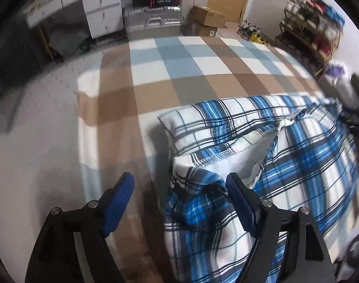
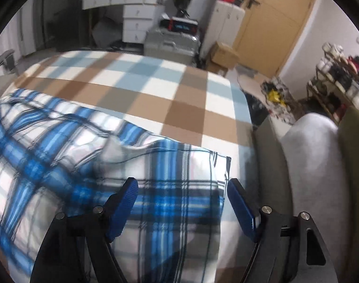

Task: Fold large clothes

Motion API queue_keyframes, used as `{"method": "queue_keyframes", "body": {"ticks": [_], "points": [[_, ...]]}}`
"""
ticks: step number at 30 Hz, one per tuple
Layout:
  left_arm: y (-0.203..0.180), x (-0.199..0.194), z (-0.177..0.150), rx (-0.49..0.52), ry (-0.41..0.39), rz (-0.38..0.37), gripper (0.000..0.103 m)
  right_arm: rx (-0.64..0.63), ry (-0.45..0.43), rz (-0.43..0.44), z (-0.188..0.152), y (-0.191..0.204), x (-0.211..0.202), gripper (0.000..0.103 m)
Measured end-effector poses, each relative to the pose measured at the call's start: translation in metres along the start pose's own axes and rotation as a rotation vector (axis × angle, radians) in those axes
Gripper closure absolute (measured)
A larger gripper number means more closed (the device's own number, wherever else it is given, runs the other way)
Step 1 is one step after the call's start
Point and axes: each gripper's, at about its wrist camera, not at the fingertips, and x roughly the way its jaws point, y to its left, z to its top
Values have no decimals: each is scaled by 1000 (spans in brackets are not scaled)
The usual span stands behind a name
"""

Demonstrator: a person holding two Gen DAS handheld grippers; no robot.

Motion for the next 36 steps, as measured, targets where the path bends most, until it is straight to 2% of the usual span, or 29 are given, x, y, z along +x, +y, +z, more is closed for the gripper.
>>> {"method": "queue_keyframes", "body": {"ticks": [1,2,3,4,5,7,8,10,11,15,17,21,23,25,28,29,31,32,33,34,35,36], "points": [[3,2,0,-35,3,-44,26,8,6,37,0,-1,3,55],[5,4,0,-55,-4,-69,28,13,6,36,0,-2,4,71],[6,3,-2,-67,-16,-77,44,21,1,29,-2,-3,2,86],[6,2,-3,-72,-31,-95,58,27,-9,41,-4,-4,-2,93],[5,1,-3,-71,-30,-117,82,34,-22,53,-5,-6,-5,99],[-2,-3,-4,-52,-44,-110,87,52,-62,60,-10,-10,-19,101],[-8,-7,-5,-25,-60,-90,93,55,-94,53,-13,-12,-31,102],[-17,-15,-6,13,-79,-47,97,52,-143,23,-16,-13,-50,102],[-19,-23,-5,9,-121,-43,98,51,-165,3,-16,-13,-59,102],[-21,-59,7,-19,-195,-69,98,55,-264,-80,-13,-19,-91,102],[-17,-74,18,-48,-240,-91,98,71,-290,-119,-7,-24,-96,102],[-7,-77,39,-86,-270,-92,99,99,-307,-195,7,-33,-90,102],[-1,-62,45,-115,-241,-75,95,118,-286,-215,13,-35,-78,102],[8,-34,51,-151,-197,-37,94,135,-217,-212,21,-35,-49,102],[26,12,57,-237,-90,-14,94,116,-127,-224,29,-29,-5,102],[31,18,56,-270,-58,-45,92,111,-103,-223,29,-29,4,102],[46,32,52,-368,-27,-57,91,105,-44,-212,27,-27,27,102],[51,31,50,-391,-25,-63,82,98,-21,-211,25,-26,35,102],[57,26,46,-411,-33,-62,68,80,-8,-224,22,-25,40,101],[60,19,44,-416,-55,-55,61,62,-7,-234,19,-24,40,100],[63,7,40,-411,-91,-45,50,33,-25,-258,16,-22,36,96],[63,-9,37,-392,-130,-29,42,19,-33,-282,15,-21,32,83]]}}
